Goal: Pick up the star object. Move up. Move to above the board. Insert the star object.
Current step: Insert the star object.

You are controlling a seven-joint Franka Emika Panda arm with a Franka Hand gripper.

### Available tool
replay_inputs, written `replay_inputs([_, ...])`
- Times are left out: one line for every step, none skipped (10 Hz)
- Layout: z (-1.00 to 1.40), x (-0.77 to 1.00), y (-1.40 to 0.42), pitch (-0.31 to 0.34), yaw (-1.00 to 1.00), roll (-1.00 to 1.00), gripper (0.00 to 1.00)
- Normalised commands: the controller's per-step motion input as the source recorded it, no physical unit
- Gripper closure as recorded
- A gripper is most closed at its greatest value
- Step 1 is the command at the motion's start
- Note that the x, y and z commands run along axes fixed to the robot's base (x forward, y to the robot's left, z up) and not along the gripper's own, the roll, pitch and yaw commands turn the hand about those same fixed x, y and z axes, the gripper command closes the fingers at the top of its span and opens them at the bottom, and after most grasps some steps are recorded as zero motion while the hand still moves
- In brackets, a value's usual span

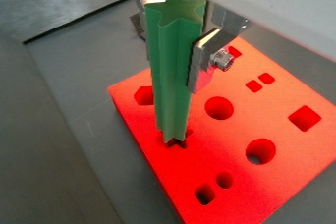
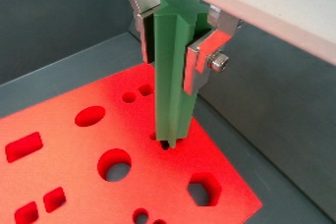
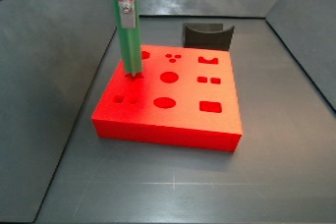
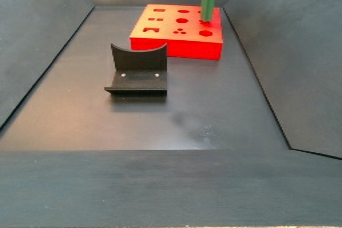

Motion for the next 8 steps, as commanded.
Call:
replay_inputs([0.0, 0.29, 0.05, 0.076, -0.36, -0.02, 1.0])
replay_inputs([0.0, 0.25, 0.04, 0.08, -0.29, -0.02, 1.0])
replay_inputs([0.0, 0.02, 0.0, 0.033, -0.14, -0.01, 1.0])
replay_inputs([0.0, 0.01, 0.0, 0.03, -0.06, 0.0, 1.0])
replay_inputs([-0.11, 0.0, -0.02, 0.049, -0.03, 0.0, 1.0])
replay_inputs([-0.16, 0.0, -0.07, 0.036, -0.05, 0.0, 1.0])
replay_inputs([-0.2, 0.0, -0.11, 0.017, -0.07, 0.0, 1.0])
replay_inputs([-0.19, 0.0, -0.11, 0.0, -0.07, 0.0, 1.0])
